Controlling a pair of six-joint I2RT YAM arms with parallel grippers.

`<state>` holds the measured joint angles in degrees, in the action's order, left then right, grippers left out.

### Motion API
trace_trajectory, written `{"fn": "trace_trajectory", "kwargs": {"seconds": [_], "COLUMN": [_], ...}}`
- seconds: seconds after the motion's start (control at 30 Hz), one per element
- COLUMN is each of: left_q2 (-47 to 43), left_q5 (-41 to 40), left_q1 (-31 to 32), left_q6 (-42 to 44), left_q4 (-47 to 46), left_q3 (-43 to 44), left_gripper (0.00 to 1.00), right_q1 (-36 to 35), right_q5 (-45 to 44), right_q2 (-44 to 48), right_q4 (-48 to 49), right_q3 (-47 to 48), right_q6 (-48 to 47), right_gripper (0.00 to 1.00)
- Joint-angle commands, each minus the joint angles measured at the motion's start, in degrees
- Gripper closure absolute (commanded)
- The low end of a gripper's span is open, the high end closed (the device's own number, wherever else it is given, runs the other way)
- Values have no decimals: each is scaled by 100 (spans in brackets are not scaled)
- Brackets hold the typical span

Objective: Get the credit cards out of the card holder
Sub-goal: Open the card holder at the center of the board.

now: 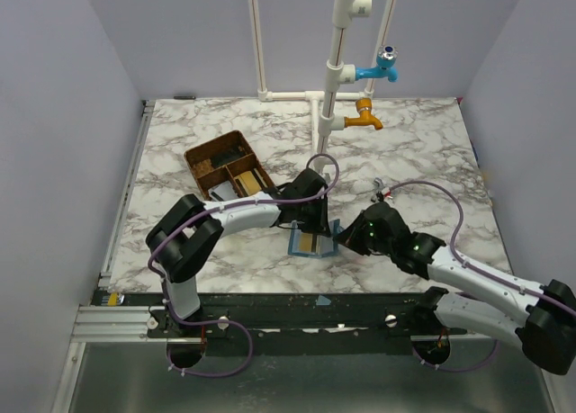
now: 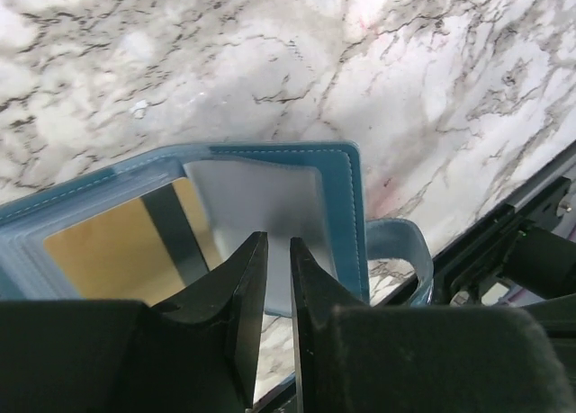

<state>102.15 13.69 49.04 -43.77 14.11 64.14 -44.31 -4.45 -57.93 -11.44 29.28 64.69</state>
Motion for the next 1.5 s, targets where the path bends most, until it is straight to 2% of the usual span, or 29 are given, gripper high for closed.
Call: {"fn": "trace_trajectory", "kwargs": {"seconds": [0.0, 0.37, 0.53, 0.87, 1.2, 1.4, 1.47], "left_q2": [255, 604, 342, -235, -1039, -912, -876], "left_q5": [516, 41, -20, -101, -1035, -1040, -1027], "left_q1": [-17, 53, 62, 62, -342, -377, -377], "left_q6": [-304, -1072, -946, -736, -113, 190, 236], "left_q4": [-503, -192, -213, -164, 255, 224, 220], "left_q3": [52, -34, -115, -418, -1003, -991, -985], "left_gripper": [82, 85, 85, 84, 80, 79, 79], "right_q1": [-44, -47, -39, 34, 81, 127, 241], "right_q5": [-473, -318, -475, -978, -663, -202, 93], "right_q2": [403, -314, -707, -1864, -2050, -2079, -2120], "right_q4": [-459, 264, 459, 714, 1010, 1314, 1550], "right_q3": [-175, -217, -294, -11, 150, 240, 151], "right_q6": [123, 113, 316, 90, -268, -469, -473], "right_gripper": [94, 95, 96, 96, 96, 78, 76]}}
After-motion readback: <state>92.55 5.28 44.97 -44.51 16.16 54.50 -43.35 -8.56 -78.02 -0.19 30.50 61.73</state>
